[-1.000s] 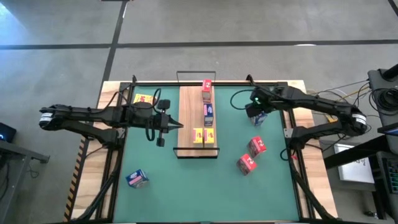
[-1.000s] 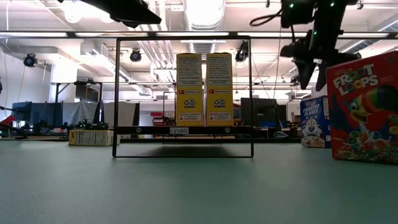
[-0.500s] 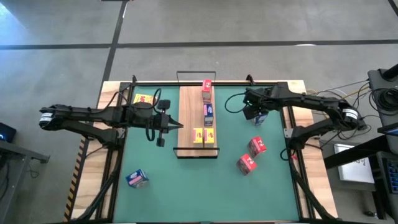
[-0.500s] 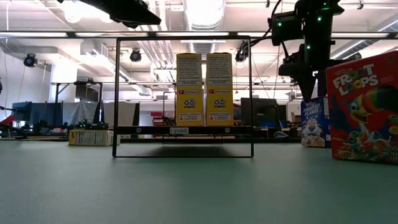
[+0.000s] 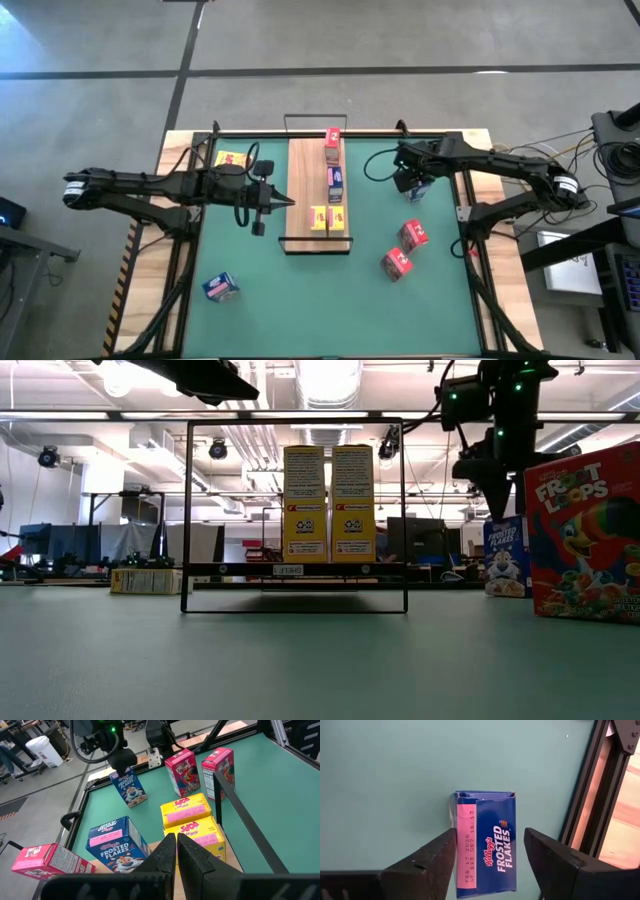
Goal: Stack cereal on shelf
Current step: Put the top blue cereal box on the shelf aligned with the other blue cereal box
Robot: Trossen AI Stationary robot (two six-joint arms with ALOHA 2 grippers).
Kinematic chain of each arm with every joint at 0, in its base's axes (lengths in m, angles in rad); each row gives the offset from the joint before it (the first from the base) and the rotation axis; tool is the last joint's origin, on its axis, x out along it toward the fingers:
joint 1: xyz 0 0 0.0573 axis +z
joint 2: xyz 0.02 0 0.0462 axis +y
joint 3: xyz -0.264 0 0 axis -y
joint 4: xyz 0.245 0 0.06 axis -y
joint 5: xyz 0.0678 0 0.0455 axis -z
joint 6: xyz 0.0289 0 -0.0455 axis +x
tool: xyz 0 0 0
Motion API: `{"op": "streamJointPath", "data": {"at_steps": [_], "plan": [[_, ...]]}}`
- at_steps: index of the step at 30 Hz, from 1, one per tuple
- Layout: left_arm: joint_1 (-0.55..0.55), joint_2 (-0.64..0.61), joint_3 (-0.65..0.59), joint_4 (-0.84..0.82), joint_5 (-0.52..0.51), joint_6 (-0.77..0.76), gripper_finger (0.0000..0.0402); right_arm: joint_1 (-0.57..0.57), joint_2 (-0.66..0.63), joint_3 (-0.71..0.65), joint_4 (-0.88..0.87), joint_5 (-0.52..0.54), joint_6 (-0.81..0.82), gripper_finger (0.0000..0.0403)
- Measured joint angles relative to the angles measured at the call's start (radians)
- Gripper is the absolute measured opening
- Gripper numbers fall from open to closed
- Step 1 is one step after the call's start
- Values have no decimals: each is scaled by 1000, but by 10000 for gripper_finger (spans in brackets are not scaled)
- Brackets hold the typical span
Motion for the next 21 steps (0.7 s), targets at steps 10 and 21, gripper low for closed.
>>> {"op": "streamJointPath", "data": {"at_steps": [10, 21], "plan": [[0, 0, 0, 0, 0, 0, 0, 0, 23, -4, 3, 0, -9, 284], [0, 0, -2, 0, 0, -18, 0, 0, 53, -6, 24, -27, -8, 227]]}}
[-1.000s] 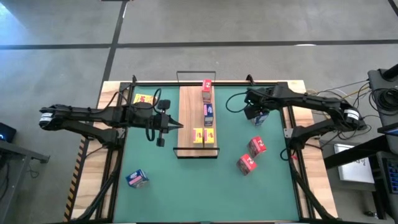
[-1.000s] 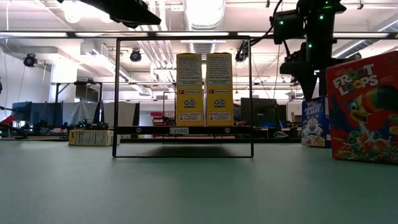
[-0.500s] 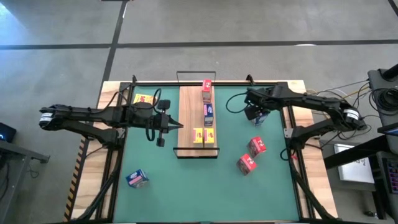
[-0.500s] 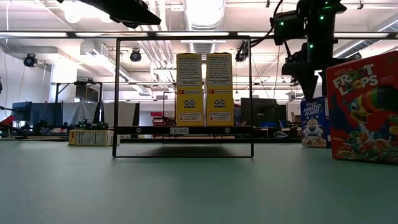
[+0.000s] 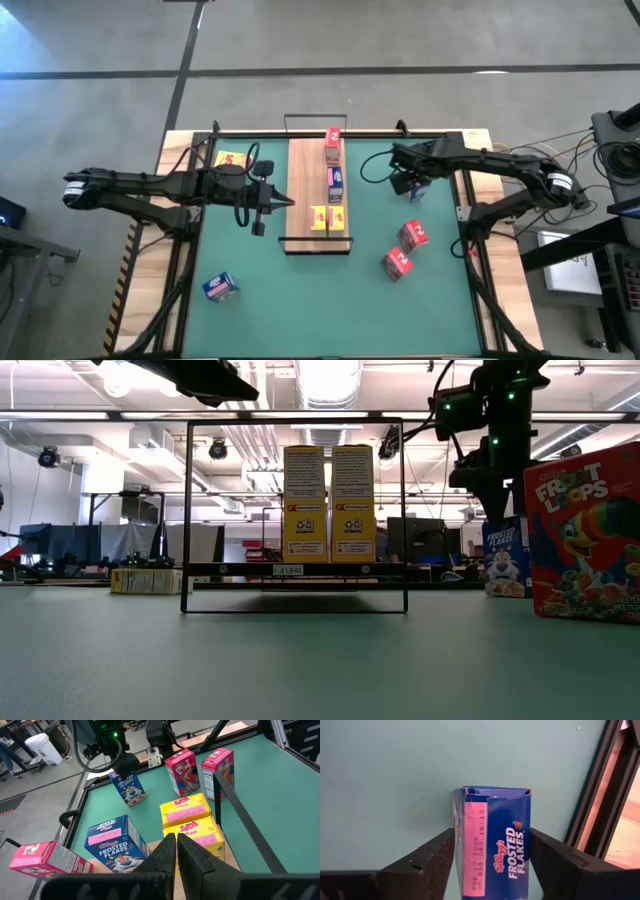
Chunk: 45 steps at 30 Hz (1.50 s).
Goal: Stack cereal on shelf
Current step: Put the top blue cereal box on the shelf aligned with the other blue cereal box
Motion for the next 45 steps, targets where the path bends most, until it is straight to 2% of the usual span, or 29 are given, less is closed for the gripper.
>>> {"op": "streamJointPath", "data": {"at_steps": [10, 17, 22, 28, 32, 37, 42, 45], "plan": [[0, 0, 0, 13, 0, -47, 0, 0, 11, 0, 2, 0, 2, 183], [-8, 0, -10, 57, 0, -81, 0, 0, 10, 3, -7, -3, 1, 178], [-19, -16, -69, 162, 0, -90, 0, 0, -3, 40, -14, -7, 0, 176], [-19, -66, -140, 222, -24, -91, 0, 0, -25, 130, -47, -8, -6, 175], [-19, -105, -155, 223, -80, -91, 0, 0, -32, 231, -88, -8, -8, 176], [-19, -134, -163, 226, -88, -79, 0, 12, -30, 374, -101, -42, -7, 174], [-19, -144, -183, 221, -99, -52, 0, 61, -29, 487, -98, -71, 20, 174], [-19, -153, -184, 219, -167, -33, 0, 102, -29, 534, -74, -82, 50, 173]]}}
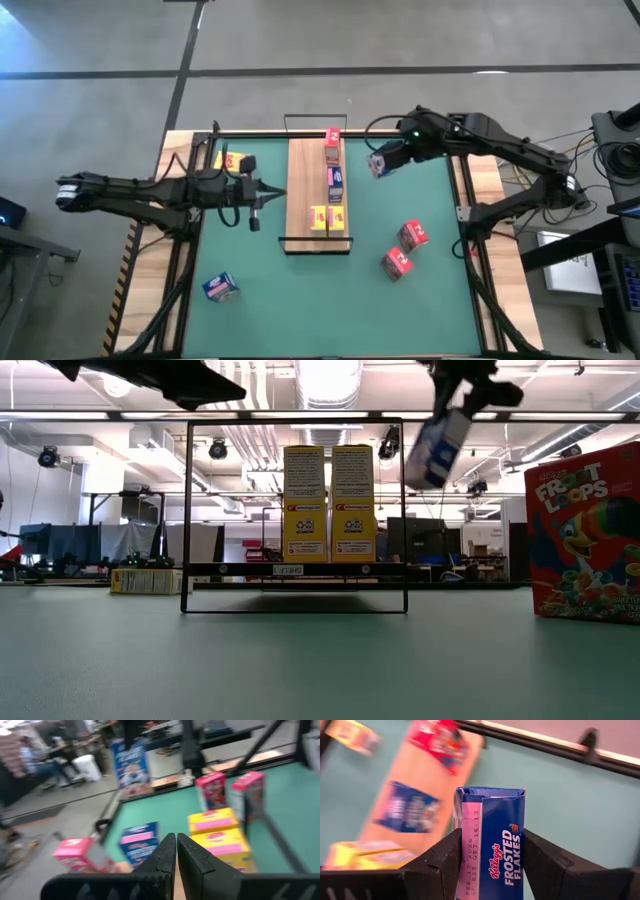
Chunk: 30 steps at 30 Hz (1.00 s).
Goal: Stack cereal on shelf
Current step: Put the top blue cereal box on the shelf aligned with the other blue cereal box
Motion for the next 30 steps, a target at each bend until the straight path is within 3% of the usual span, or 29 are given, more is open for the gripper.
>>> {"op": "streamJointPath", "data": {"at_steps": [4, 11, 19, 30], "plan": [[0, -21, 1, -5, -60, 23, 0, 54, 14, 51, 63, -19, 15, 173], [0, -91, 1, -13, -61, 32, 0, 109, 95, 159, 104, -22, 4, 173], [0, -161, 0, -84, -63, 29, 0, 124, 262, 302, 106, -21, -38, 173], [0, -182, -18, -87, -62, 41, 0, 150, 531, 600, 107, -22, -78, 173]]}}
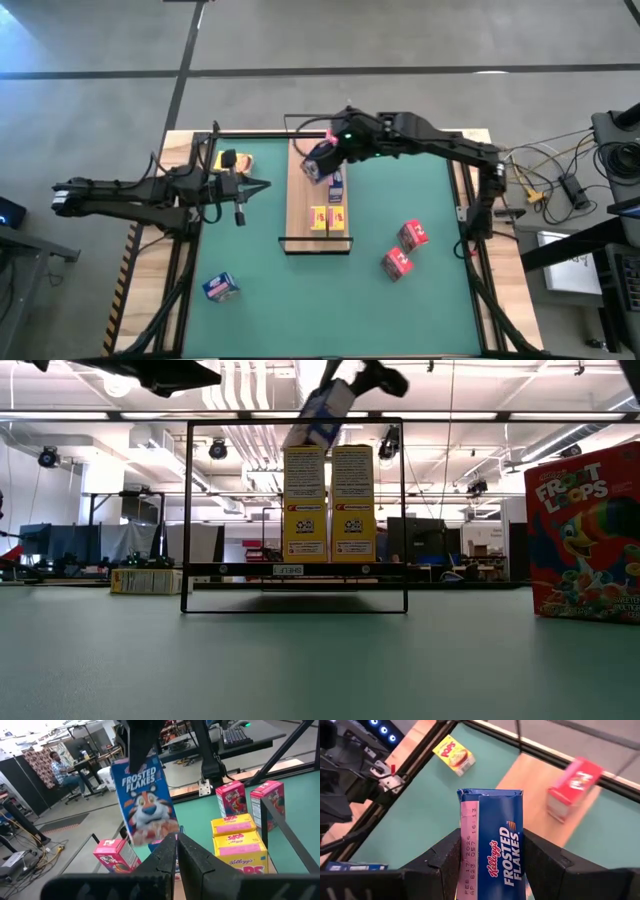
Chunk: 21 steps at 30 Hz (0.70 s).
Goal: Stack cereal on shelf
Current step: Put the top blue cereal box on the shelf aligned with the other blue cereal box
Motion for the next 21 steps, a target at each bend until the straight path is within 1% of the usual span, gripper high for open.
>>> {"op": "streamJointPath", "data": {"at_steps": [6, 16, 21], "plan": [[0, 3, -6, 0, 2, 4, 0, 11, 112, 85, -1, 0, 11, 173], [0, -8, -6, -8, 3, 12, 0, 15, 290, 181, 15, 2, -5, 173], [0, -8, -6, -8, 3, 12, 0, 15, 355, 208, 14, 0, -29, 173]]}}
